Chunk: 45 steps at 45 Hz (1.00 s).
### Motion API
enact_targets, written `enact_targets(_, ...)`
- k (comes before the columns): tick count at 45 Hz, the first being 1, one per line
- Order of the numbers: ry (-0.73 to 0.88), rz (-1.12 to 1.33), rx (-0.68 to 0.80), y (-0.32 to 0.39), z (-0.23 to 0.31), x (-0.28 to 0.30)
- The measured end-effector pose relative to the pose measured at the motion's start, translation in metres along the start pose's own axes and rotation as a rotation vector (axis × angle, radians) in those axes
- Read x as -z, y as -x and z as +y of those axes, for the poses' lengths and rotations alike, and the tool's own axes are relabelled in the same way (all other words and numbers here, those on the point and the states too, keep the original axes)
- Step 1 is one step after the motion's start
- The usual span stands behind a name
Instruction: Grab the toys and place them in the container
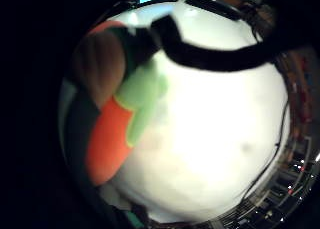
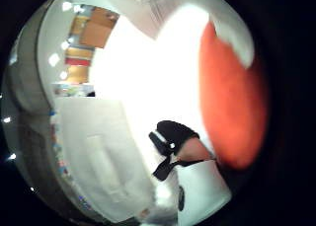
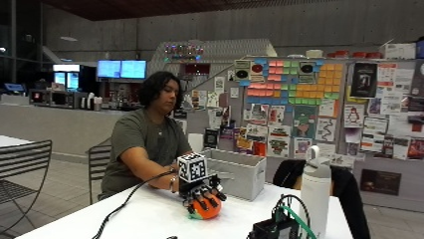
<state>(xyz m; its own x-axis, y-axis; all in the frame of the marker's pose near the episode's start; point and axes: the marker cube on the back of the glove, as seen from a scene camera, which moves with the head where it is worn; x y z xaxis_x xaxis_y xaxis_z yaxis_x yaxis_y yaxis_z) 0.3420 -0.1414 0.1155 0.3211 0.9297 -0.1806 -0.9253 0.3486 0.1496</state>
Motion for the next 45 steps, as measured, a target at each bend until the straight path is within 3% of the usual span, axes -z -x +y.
enact_targets(11, -0.226, 0.000, 0.063, 0.002, 0.006, 0.040)
enact_targets(17, -0.471, -0.125, 0.149, 0.026, 0.044, 0.121)
enact_targets(23, -0.607, -0.279, 0.317, 0.071, 0.097, 0.201)
enact_targets(30, -0.651, -0.502, 0.524, 0.128, 0.148, 0.261)
enact_targets(36, -0.676, -0.619, 0.588, 0.158, 0.160, 0.281)
enact_targets(45, -0.566, -0.625, 0.650, 0.182, 0.161, 0.277)
